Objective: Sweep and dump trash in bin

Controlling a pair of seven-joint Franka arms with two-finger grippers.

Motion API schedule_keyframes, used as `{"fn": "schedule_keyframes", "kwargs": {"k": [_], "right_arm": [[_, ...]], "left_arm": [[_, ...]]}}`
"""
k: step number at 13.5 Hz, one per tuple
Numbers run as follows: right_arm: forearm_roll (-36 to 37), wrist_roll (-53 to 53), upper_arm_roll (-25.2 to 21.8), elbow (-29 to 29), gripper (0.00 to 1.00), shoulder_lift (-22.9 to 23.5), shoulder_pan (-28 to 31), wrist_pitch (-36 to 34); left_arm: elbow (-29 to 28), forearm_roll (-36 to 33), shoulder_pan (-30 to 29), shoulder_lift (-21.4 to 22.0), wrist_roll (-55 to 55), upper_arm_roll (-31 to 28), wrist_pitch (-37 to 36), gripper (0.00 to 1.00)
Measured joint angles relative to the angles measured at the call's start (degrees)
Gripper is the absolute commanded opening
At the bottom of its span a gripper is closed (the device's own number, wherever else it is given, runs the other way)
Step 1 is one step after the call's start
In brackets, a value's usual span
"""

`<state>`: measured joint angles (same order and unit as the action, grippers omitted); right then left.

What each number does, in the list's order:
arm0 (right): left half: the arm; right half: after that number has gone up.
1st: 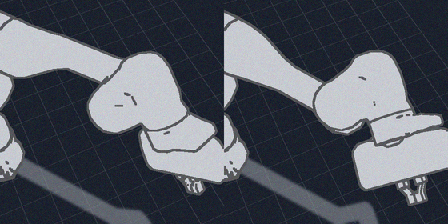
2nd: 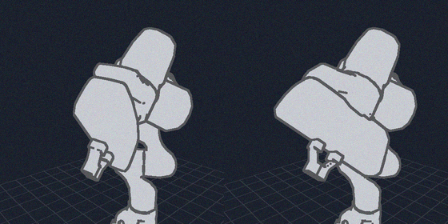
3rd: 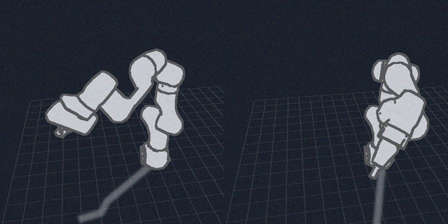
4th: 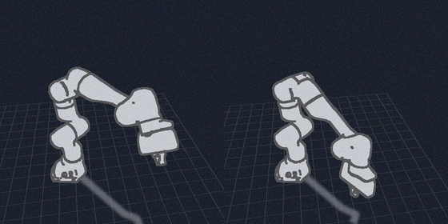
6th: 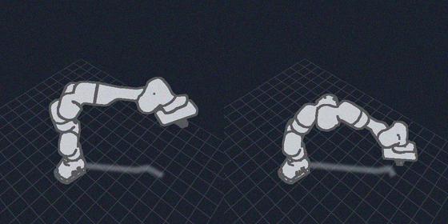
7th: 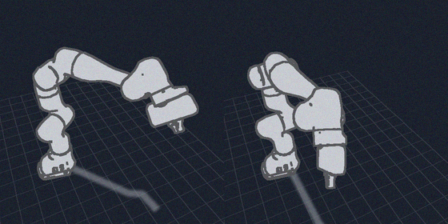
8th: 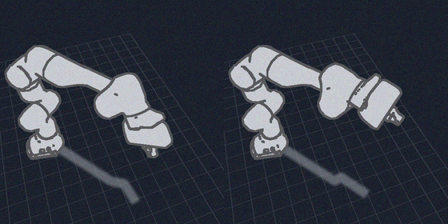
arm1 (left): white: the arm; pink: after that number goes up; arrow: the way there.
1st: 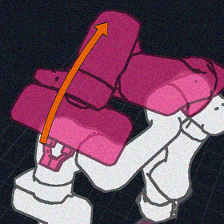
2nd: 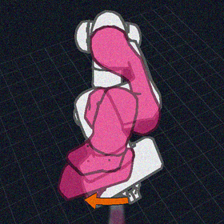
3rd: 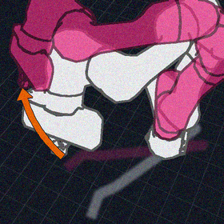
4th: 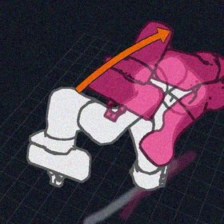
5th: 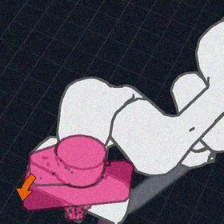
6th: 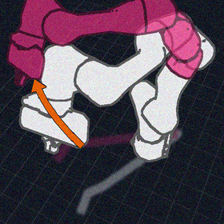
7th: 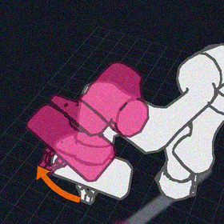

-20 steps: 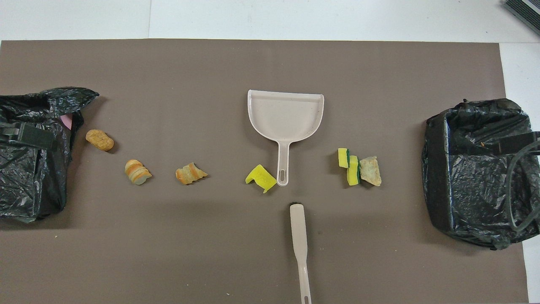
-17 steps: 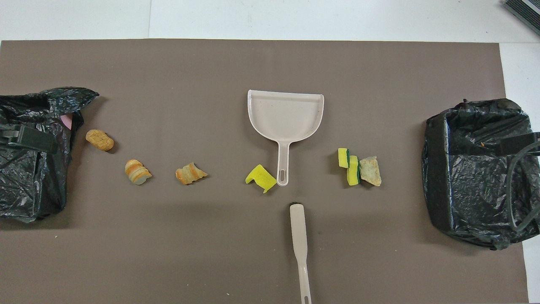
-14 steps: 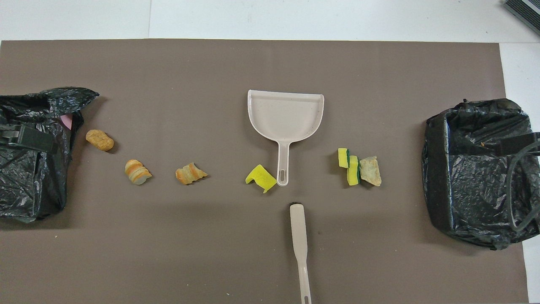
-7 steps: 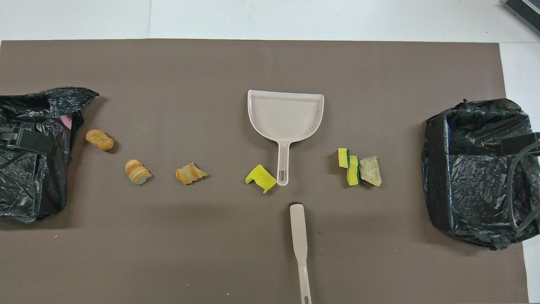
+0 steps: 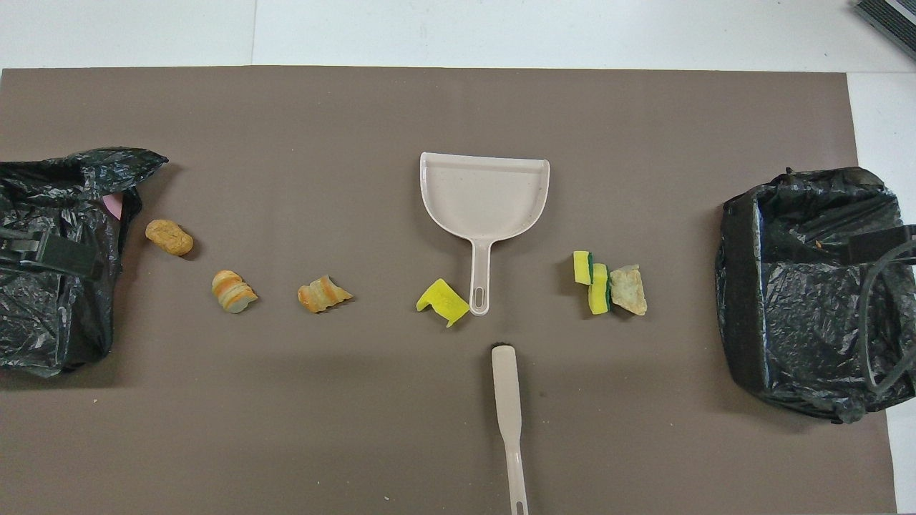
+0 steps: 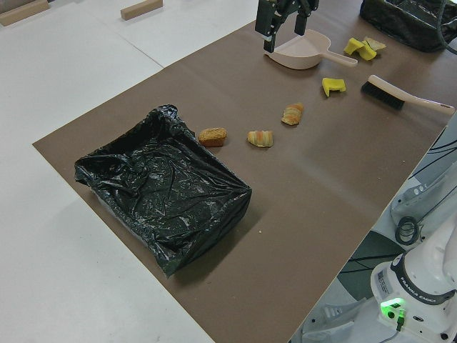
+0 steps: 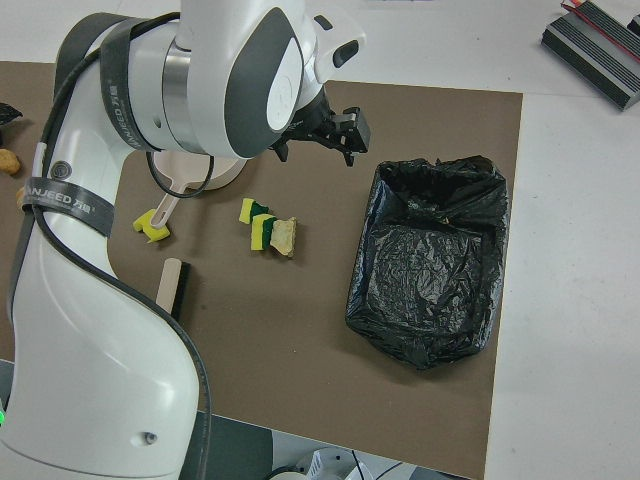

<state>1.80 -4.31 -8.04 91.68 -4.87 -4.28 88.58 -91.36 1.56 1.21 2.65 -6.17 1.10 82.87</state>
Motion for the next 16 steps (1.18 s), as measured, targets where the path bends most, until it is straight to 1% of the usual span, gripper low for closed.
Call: {"fn": "schedule_keyframes", "kwargs": {"k": [6,10,12,15,16], "right_arm": [[-0.02,0.0,0.17,0.02,1.0,-0.01,-0.17,-0.66],[-0.35,0.04,1.86,0.2,1.0,-0.05,-0.41,-0.67],[-1.21,2.85,4.43,1.14,1.0,-0.02,-0.54,-0.23],[-3.56,10.39,9.61,5.21,1.0,0.37,-0.95,6.15],[-3.76,12.36,10.53,6.45,1.0,0.91,-1.91,8.04]], "left_arm": [[-2.45,0.0,0.0,1.47,-0.11,0.12,0.0,1.0],[-4.58,0.07,0.46,2.75,-0.11,0.6,0.35,1.0],[-7.31,0.08,2.38,3.8,-0.04,0.73,1.98,1.0],[-12.86,0.1,6.38,5.1,1.35,0.92,6.34,1.0],[-14.83,0.1,7.74,5.38,2.22,0.96,8.01,1.0]]}}
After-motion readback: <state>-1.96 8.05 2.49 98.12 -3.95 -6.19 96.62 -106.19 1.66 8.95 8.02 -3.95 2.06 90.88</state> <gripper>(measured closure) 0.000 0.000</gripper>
